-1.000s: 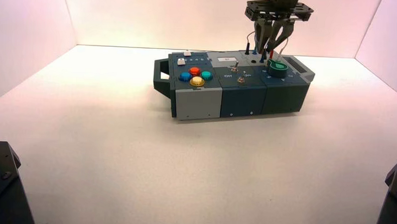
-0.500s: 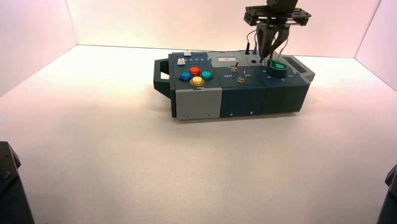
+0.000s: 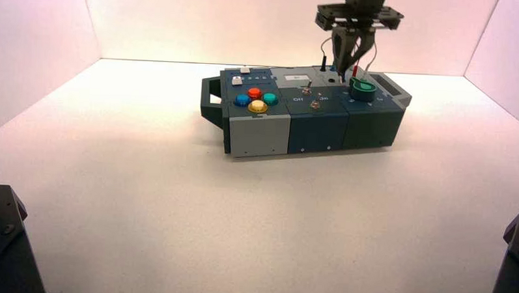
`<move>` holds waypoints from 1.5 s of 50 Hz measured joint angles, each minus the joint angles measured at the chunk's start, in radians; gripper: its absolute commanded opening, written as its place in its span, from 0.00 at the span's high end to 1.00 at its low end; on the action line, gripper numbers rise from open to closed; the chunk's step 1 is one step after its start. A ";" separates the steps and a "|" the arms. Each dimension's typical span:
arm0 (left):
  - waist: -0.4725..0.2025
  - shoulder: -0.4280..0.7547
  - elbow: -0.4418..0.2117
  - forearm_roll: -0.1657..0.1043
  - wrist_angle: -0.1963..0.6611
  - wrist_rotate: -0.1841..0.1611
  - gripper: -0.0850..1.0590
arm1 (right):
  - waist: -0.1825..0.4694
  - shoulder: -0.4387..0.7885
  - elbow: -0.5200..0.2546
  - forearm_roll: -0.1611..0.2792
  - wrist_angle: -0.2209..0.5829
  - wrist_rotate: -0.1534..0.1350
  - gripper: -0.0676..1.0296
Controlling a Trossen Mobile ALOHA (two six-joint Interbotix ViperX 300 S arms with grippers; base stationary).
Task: Insert the black wire.
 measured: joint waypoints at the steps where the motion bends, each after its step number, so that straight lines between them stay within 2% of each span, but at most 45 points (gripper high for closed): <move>1: 0.000 0.000 0.000 0.002 0.000 0.000 0.63 | 0.005 -0.005 0.000 0.000 -0.002 0.000 0.96; 9: 0.000 0.000 0.000 0.000 0.000 0.000 0.63 | 0.031 -0.025 0.000 0.000 -0.006 0.006 0.96; 30: 0.000 -0.021 0.000 0.000 0.000 0.000 0.63 | 0.028 0.011 -0.009 -0.009 -0.051 0.008 0.96; 55: 0.000 -0.026 0.000 0.002 0.002 0.000 0.63 | 0.018 0.072 -0.092 -0.044 -0.034 0.009 0.96; 75: 0.005 -0.026 0.000 0.000 0.000 0.002 0.63 | 0.009 0.084 -0.100 -0.055 -0.025 0.009 0.96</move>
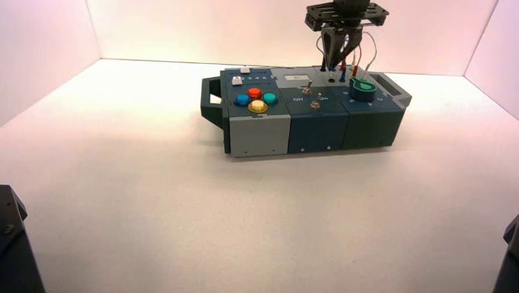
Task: Insert the black wire.
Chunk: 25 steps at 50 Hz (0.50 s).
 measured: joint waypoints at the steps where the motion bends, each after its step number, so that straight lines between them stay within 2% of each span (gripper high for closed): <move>1: 0.000 0.000 0.000 0.002 0.000 -0.002 0.63 | 0.000 0.000 0.000 0.000 0.000 0.000 0.96; 25: 0.000 0.000 0.000 0.002 0.000 -0.002 0.63 | -0.005 0.003 0.000 -0.005 0.009 0.000 0.96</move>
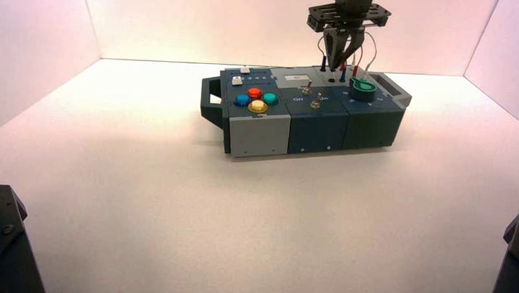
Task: Insert the black wire.
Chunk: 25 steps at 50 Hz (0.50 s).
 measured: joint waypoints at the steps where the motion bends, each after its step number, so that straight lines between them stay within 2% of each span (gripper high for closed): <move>1: 0.000 0.000 0.000 0.000 0.000 0.000 0.63 | 0.000 0.000 0.000 0.000 -0.002 0.000 0.96; 25: 0.000 0.000 0.000 -0.002 0.000 0.000 0.63 | 0.006 -0.005 0.000 0.000 0.015 0.000 0.96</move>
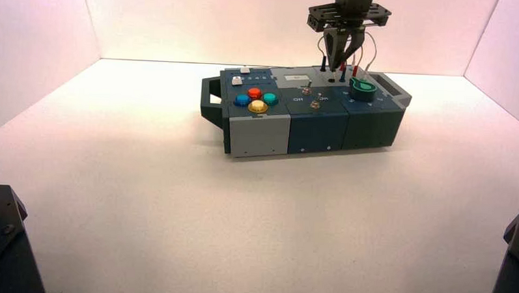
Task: Insert the black wire.
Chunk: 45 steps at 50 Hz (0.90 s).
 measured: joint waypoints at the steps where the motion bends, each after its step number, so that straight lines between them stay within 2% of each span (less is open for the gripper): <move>1: 0.000 0.000 0.000 0.000 0.000 0.000 0.63 | 0.002 -0.002 0.000 0.000 0.000 0.000 0.96; 45: 0.000 -0.017 0.000 0.000 0.003 0.000 0.63 | 0.012 -0.014 0.002 0.002 0.009 0.000 0.96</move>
